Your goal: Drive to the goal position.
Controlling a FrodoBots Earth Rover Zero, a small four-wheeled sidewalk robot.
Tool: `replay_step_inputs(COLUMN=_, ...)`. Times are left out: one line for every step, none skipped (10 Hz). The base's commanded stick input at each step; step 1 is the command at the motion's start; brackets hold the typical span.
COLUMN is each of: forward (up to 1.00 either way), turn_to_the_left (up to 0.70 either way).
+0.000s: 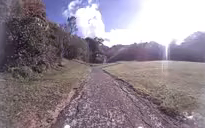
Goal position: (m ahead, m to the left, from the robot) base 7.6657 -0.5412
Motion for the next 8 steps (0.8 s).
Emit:
replay_step_inputs(forward=0.00, turn_to_the_left=0.00)
replay_step_inputs(forward=0.00, turn_to_the_left=0.00)
replay_step_inputs(forward=0.70, turn_to_the_left=0.00)
replay_step_inputs(forward=0.70, turn_to_the_left=0.00)
replay_step_inputs(forward=0.70, turn_to_the_left=0.00)
replay_step_inputs(forward=0.70, turn_to_the_left=0.00)
replay_step_inputs(forward=0.70, turn_to_the_left=0.00)
replay_step_inputs(forward=0.70, turn_to_the_left=0.00)
